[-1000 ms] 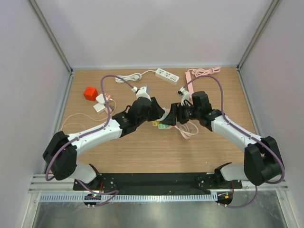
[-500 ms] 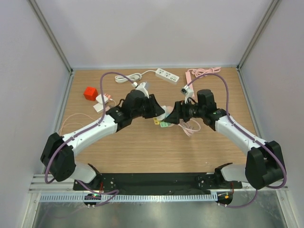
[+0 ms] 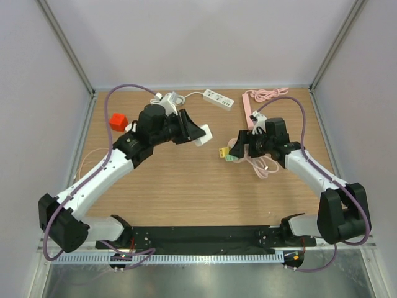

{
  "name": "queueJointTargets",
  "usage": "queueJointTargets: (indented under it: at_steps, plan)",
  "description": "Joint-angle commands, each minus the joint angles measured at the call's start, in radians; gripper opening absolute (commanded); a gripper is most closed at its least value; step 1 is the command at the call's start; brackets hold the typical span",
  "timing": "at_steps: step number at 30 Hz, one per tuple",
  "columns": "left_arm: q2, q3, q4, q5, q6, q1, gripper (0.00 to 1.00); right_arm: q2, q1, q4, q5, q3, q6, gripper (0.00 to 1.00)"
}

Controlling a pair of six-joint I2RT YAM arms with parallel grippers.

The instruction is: Pull the plug off the socket

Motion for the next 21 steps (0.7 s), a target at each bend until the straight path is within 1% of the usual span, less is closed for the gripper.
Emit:
queueJointTargets:
  at_steps: [1, 3, 4, 5, 6, 7, 8, 9, 10, 12, 13, 14, 15, 16, 17, 18, 19, 21]
  plan:
    - [-0.047, -0.007, -0.059, -0.009, 0.044, 0.021, 0.00, -0.032, 0.007, 0.054, -0.009, 0.024, -0.028, 0.01]
    - [-0.093, -0.057, -0.060, -0.049, 0.046, 0.070, 0.00, -0.038, -0.002, 0.048, -0.058, 0.024, -0.062, 0.01]
    - [-0.112, -0.084, -0.052, -0.055, 0.046, 0.094, 0.00, -0.043, -0.008, 0.034, -0.172, 0.027, -0.125, 0.01]
    - [-0.148, -0.154, -0.029, -0.059, 0.053, 0.148, 0.00, -0.041, -0.025, 0.016, -0.229, 0.030, -0.159, 0.01]
    - [-0.169, -0.190, -0.014, -0.078, 0.055, 0.176, 0.00, -0.041, -0.030, -0.021, -0.285, 0.036, -0.188, 0.01]
    - [-0.188, -0.227, 0.003, -0.087, 0.055, 0.234, 0.00, -0.040, -0.034, -0.039, -0.320, 0.050, -0.238, 0.01]
    - [-0.203, -0.308, 0.043, -0.098, 0.050, 0.262, 0.00, -0.043, -0.039, -0.050, -0.375, 0.052, -0.252, 0.01]
    - [-0.241, -0.342, 0.068, -0.109, 0.044, 0.289, 0.00, -0.046, -0.040, -0.061, -0.388, 0.055, -0.260, 0.01]
    - [-0.254, -0.385, 0.095, -0.112, 0.038, 0.343, 0.00, -0.050, -0.040, -0.061, -0.391, 0.053, -0.265, 0.01]
    - [-0.274, -0.475, 0.158, -0.106, -0.003, 0.401, 0.00, -0.064, -0.043, -0.065, -0.402, 0.053, -0.274, 0.01]
    - [-0.272, -0.498, 0.178, -0.084, -0.018, 0.461, 0.00, -0.067, -0.042, -0.065, -0.405, 0.053, -0.277, 0.01]
    - [-0.269, -0.540, 0.215, -0.072, -0.058, 0.492, 0.00, -0.075, -0.042, -0.065, -0.408, 0.053, -0.279, 0.01]
    - [-0.254, -0.560, 0.244, -0.049, -0.075, 0.524, 0.00, -0.078, -0.043, -0.065, -0.409, 0.053, -0.280, 0.01]
    - [-0.245, -0.596, 0.308, -0.008, -0.122, 0.586, 0.00, -0.084, -0.042, -0.067, -0.411, 0.053, -0.282, 0.01]
    - [-0.234, -0.597, 0.339, 0.018, -0.123, 0.617, 0.00, -0.086, -0.042, -0.065, -0.411, 0.052, -0.282, 0.01]
    - [-0.217, -0.626, 0.374, 0.045, -0.168, 0.657, 0.00, -0.089, -0.042, -0.067, -0.413, 0.052, -0.282, 0.01]
    - [-0.181, -0.640, 0.411, 0.090, -0.189, 0.714, 0.00, -0.089, -0.042, -0.067, -0.414, 0.053, -0.282, 0.01]
    - [-0.133, -0.650, 0.489, 0.129, -0.229, 0.768, 0.00, -0.095, -0.042, -0.068, -0.416, 0.055, -0.282, 0.01]
